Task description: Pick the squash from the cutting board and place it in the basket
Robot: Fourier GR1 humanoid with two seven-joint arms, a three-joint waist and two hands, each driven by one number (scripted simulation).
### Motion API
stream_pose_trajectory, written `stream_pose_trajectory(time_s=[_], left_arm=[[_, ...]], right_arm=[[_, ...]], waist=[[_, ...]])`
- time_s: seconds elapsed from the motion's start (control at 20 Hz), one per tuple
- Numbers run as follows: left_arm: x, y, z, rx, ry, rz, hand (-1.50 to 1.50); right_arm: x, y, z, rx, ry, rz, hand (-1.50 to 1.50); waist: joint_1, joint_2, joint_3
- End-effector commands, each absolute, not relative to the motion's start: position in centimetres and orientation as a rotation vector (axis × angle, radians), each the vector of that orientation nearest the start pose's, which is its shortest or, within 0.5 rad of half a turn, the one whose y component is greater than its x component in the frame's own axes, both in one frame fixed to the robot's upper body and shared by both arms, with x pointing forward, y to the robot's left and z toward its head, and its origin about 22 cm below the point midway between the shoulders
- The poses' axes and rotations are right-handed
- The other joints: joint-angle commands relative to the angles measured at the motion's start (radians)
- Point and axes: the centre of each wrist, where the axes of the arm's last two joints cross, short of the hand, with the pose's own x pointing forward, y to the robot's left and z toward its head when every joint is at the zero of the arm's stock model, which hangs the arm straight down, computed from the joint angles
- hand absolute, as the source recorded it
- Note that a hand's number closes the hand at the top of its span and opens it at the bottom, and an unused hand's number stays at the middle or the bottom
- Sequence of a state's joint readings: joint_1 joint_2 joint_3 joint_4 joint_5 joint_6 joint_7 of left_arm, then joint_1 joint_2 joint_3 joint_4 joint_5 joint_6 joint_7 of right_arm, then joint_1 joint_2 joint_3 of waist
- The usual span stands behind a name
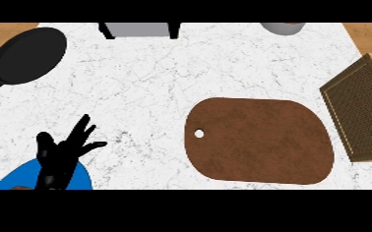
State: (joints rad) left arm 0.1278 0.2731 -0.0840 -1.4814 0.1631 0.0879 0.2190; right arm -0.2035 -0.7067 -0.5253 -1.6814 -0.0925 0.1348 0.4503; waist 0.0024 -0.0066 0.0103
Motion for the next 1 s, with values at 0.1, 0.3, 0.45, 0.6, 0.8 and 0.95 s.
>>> stream_pose_trajectory(time_s=[0.1,0.3,0.45,0.6,0.8,0.95], left_arm=[[20.7,29.6,-5.0,0.166,-1.030,-0.038,0.00],[20.1,28.4,-4.5,0.148,-1.029,-0.048,0.00],[19.1,29.2,-3.4,0.171,-1.019,-0.046,0.00],[19.4,29.8,-6.0,0.126,-1.010,-0.024,0.00],[19.2,30.9,-5.0,0.157,-1.009,-0.023,0.00],[19.9,30.1,-4.3,0.163,-1.008,-0.041,0.00]], right_arm=[[24.9,-46.5,18.7,-0.707,-1.530,0.069,1.50],[24.0,-49.4,19.4,-1.010,-1.375,0.089,1.50],[23.6,-49.4,17.6,-1.000,-1.391,0.218,1.50],[24.5,-50.8,18.9,-1.026,-1.407,0.238,-1.50],[23.7,-52.0,18.2,-1.011,-1.467,0.206,-1.50],[23.4,-53.2,17.5,-1.000,-1.497,0.142,-1.50]], waist=[[0.002,0.010,-0.010],[0.014,0.014,-0.009],[0.009,0.008,-0.009],[0.007,0.011,-0.010],[0.003,0.007,-0.010],[0.002,0.008,-0.010]])
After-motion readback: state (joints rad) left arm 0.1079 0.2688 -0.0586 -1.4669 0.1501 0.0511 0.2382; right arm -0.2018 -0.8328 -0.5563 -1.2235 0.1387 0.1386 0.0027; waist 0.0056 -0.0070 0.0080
